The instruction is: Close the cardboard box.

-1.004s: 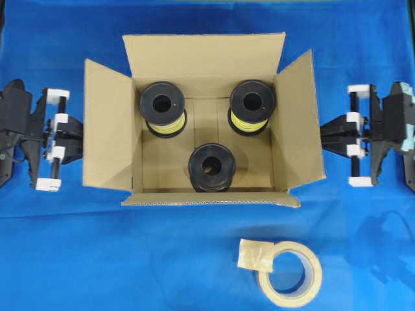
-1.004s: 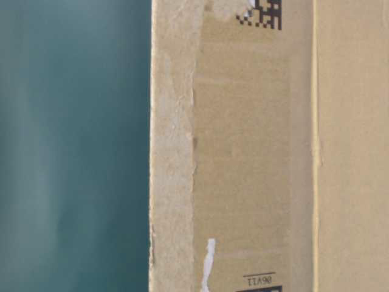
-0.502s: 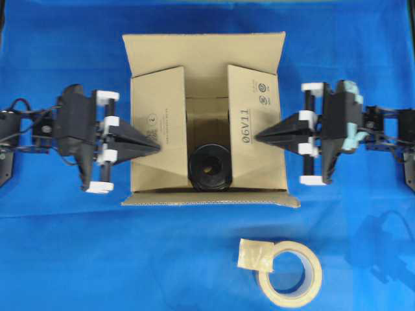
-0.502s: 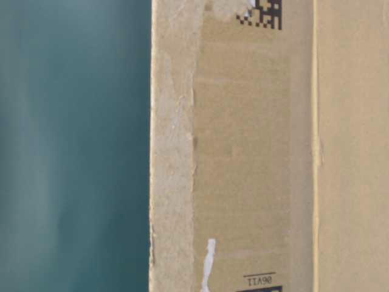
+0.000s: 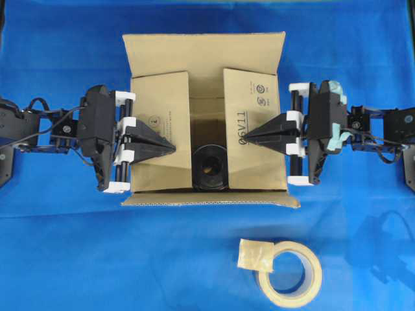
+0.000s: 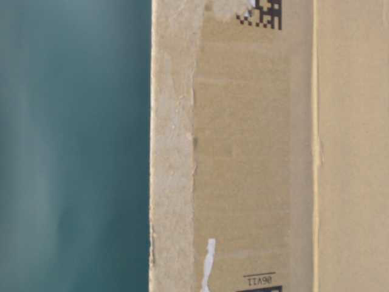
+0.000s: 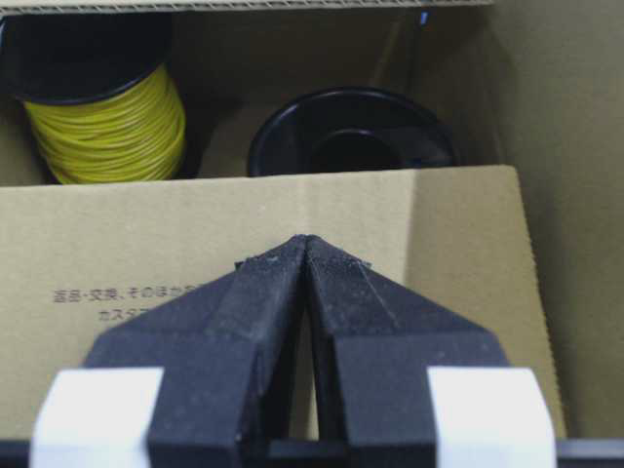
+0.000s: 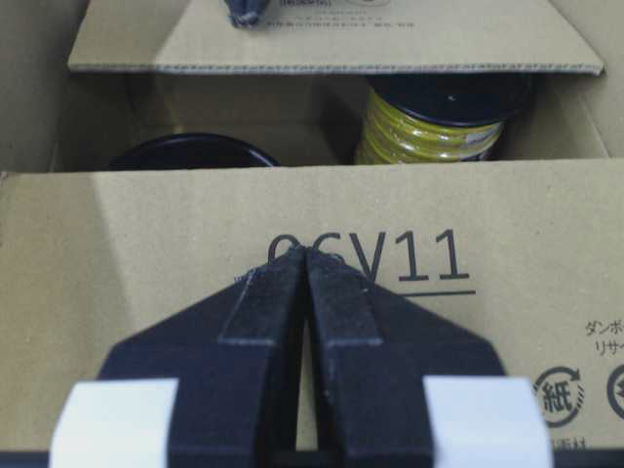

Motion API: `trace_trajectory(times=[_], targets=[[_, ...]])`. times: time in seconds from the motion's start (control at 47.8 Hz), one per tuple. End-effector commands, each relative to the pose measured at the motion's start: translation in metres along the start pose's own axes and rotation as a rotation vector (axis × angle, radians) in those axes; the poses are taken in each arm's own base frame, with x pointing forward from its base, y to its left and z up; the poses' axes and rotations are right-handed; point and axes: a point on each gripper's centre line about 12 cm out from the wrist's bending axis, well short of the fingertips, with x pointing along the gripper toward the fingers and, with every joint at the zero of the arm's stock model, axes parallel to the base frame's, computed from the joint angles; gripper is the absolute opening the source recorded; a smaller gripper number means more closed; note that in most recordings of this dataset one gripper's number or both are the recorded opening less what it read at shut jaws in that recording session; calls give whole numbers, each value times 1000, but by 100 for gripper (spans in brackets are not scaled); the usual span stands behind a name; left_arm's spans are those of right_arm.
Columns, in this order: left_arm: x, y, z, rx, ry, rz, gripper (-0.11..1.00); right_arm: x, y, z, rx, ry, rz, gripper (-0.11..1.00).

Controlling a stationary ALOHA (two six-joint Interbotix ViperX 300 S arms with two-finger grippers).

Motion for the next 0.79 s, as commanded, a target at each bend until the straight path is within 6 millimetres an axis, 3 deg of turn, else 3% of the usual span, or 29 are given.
trace_trajectory(times=[0.0,0.188,0.439,0.774], targets=[[5,2,5,-5,-12,5,0,7,1,8,4,-14,1,0],[10,2,-3,-15,14,5,0,13,2,-1,10,19,-1,0],[17,7,6,-17,-5,20,0,13,2,0,11,17,-1,0],[45,49,31,2,-53,126,0,13,3,0,11,15,0,0]])
